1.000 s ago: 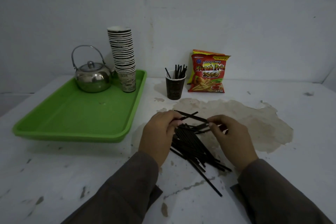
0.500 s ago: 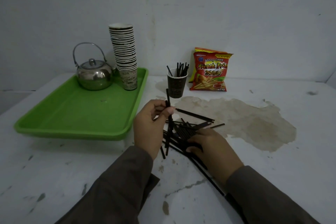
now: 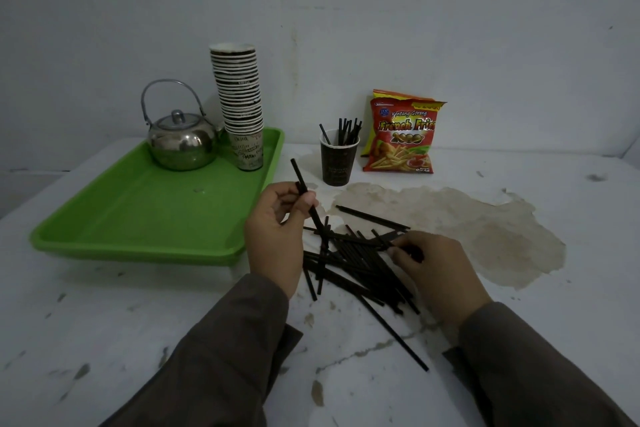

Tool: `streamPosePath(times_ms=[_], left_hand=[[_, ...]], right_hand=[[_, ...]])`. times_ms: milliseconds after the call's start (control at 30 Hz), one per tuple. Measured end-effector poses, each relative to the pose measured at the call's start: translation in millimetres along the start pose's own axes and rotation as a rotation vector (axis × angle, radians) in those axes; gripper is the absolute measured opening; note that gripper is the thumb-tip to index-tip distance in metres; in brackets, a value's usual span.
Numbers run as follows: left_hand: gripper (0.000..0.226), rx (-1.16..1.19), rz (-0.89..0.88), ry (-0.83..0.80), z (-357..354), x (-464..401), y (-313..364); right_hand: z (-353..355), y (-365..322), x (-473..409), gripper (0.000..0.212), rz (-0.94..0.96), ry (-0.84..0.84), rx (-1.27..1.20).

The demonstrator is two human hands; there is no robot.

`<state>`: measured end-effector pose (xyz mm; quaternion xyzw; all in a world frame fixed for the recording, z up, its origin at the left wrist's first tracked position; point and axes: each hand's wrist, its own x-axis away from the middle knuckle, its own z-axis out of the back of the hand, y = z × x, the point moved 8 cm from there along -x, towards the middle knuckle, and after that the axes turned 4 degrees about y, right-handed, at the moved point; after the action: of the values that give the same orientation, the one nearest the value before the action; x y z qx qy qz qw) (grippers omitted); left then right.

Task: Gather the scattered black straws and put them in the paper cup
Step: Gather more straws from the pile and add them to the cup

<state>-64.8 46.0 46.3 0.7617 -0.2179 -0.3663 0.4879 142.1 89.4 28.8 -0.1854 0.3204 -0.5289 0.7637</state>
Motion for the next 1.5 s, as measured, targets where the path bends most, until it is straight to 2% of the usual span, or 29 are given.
streamPosePath(times_ms=[100, 400, 533, 733, 867, 1067, 1300, 1400, 1500], left_hand=[[0.017, -0.006, 0.011, -0.019, -1.2, 1.1, -3.0], [0.026, -0.039, -0.004, -0.072, -7.4, 0.8, -4.9], [0.045, -0.082, -0.068, -0.121, -14.5, -6.7, 2.6], [0.080, -0.231, -0.252, -0.206, -38.3, -39.5, 21.6], [0.069, -0.294, -0.355, -0.225, -62.4, -82.5, 41.1], [0.063, -0.280, -0.438, -0.135, -87.9, -139.4, 57.2], [0.063, -0.389, -0.428, -0.134, -105.5, -149.6, 11.0], [0.058, -0.428, -0.379, -0.172, -107.4, -149.0, -13.4], [0.043, -0.490, -0.355, -0.231, -108.4, -147.3, -29.2]], right_hand=[[5.0, 5.4, -2.1, 0.017, -0.078, -0.014, -0.137], [21.9, 12.9, -6.3, 0.014, -0.232, 0.102, -0.751], [18.8, 9.2, -23.6, 0.013, -0.311, 0.060, -0.932], [40.7, -23.1, -79.6, 0.011, -0.171, 0.211, -0.748], [62.1, -56.7, -128.2, 0.027, 0.002, 0.417, -0.467], [59.3, -80.3, -171.9, 0.039, 0.097, 0.605, -0.443], [9.4, -66.2, -182.7, 0.052, 0.137, 0.554, -0.349], [-11.3, -63.5, -185.0, 0.040, 0.160, 0.457, -0.251], [-18.9, -65.6, -183.2, 0.028, 0.193, 0.427, -0.092]])
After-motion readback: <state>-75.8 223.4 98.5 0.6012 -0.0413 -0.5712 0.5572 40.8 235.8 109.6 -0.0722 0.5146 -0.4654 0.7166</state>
